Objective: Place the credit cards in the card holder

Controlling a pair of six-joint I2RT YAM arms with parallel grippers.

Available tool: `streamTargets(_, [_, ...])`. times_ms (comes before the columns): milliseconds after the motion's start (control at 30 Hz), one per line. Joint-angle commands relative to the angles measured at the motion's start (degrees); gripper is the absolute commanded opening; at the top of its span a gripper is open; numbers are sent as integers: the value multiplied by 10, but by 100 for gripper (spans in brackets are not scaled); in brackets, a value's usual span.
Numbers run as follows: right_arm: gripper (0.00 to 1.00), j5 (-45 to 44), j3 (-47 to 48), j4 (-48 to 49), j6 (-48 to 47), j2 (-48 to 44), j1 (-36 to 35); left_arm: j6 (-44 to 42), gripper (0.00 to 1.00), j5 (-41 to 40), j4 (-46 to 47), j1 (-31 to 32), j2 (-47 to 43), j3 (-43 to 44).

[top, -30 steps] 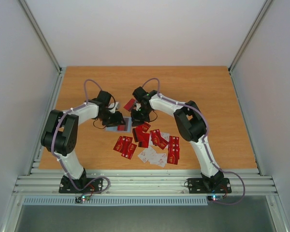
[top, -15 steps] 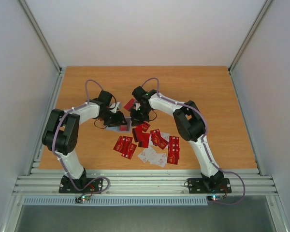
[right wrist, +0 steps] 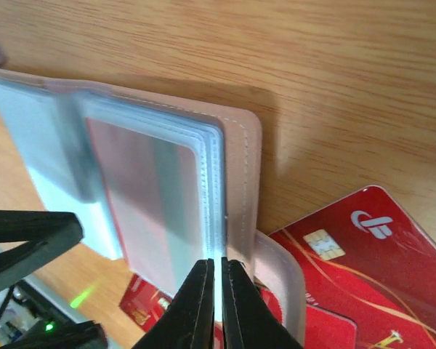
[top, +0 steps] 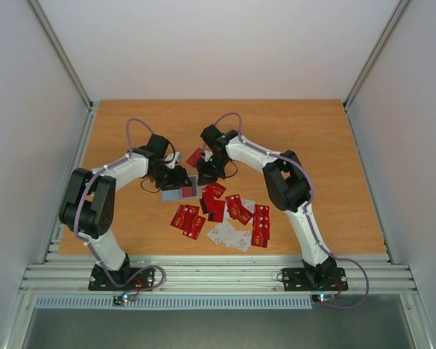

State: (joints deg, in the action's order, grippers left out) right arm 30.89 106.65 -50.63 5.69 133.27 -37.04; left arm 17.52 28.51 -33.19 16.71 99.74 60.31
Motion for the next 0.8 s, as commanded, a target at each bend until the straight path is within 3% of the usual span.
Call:
streamTargets(0, [8,48,37,-26,-2,-21,12,-9,53,12,-26,2,-20,25])
streamTargets(333, [21,95,84,-72,16,-3,21,-4,50,26,-67,2,-45,29])
streamTargets(433, [30,92,75,-66,1,-7,26,-12,48,15,-68,2,-39,37])
streamTargets(767, [31,124,53,-28,-23,-10,27,-4,28,-26,-65,0,-16,36])
